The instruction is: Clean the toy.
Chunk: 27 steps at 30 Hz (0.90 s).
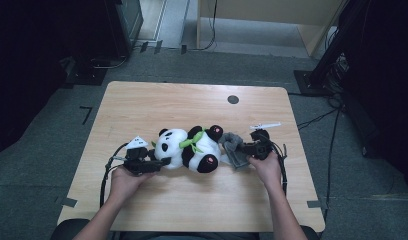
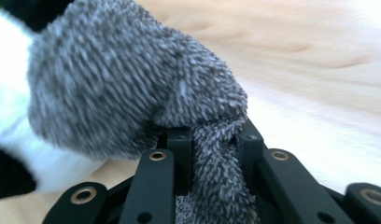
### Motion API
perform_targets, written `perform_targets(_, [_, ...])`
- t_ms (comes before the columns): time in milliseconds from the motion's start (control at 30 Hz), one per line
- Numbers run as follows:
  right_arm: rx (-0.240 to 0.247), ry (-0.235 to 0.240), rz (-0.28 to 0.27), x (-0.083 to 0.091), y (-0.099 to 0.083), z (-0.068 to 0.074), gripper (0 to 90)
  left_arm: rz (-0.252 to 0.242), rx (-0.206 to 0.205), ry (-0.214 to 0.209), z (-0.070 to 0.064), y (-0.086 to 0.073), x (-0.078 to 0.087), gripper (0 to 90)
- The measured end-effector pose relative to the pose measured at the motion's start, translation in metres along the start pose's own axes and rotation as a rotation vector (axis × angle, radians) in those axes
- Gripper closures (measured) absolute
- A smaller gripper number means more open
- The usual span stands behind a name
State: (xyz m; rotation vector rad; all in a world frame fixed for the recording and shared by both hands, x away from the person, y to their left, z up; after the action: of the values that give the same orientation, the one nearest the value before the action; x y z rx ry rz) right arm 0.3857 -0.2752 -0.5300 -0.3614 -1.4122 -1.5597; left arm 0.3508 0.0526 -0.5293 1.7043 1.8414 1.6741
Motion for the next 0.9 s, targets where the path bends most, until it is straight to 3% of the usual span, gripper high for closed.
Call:
perform_targets(100, [-0.049, -0.021, -0.073, 0.014, 0.009, -0.01, 75.5, 0.001, -0.006, 0.002, 0.0, 0.0, 0.0, 34.2])
perform_targets(200, [-0.062, -0.017, -0.173, 0.034, 0.021, -0.009, 75.6, 0.0, -0.01, 0.002, 0.0, 0.0, 0.0, 34.1])
perform_targets(267, [-0.053, 0.011, -0.23, 0.046, 0.029, 0.002, 75.6, -0.003, -0.013, 0.002, -0.001, 0.0, -0.001, 34.1])
perform_targets(400, [0.048, 0.057, -0.287, 0.059, 0.043, 0.039, 75.6, -0.009, -0.021, 0.001, -0.002, 0.0, -0.002, 34.0])
perform_targets(533, [0.136, 0.135, -0.289, 0.057, 0.049, 0.08, 75.5, -0.013, -0.027, 0.003, -0.002, 0.0, -0.002, 33.9])
perform_targets(667, [0.199, 0.176, -0.223, 0.04, 0.043, 0.106, 75.2, -0.019, -0.036, 0.004, -0.002, -0.002, -0.002, 33.8])
perform_targets(767, [0.23, 0.172, -0.157, 0.022, 0.035, 0.112, 74.3, -0.016, -0.047, 0.01, -0.002, -0.002, -0.003, 33.8])
perform_targets(900, [0.233, 0.17, -0.152, 0.016, 0.031, 0.107, 74.2, -0.011, -0.033, 0.011, -0.002, -0.003, -0.003, 33.9])
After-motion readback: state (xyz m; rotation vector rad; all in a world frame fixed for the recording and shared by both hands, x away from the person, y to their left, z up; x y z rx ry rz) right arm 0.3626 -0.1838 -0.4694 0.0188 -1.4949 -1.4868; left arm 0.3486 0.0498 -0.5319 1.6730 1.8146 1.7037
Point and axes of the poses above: each handheld gripper's, and its own axes: x roughly backward along the jaws, y roughly out of its top, z roughly to its left, the point moved 7 cm from there along -x, roughly forward along the jaws, and after that the axes turned 7 degrees about -y, right-handed, at the moved point
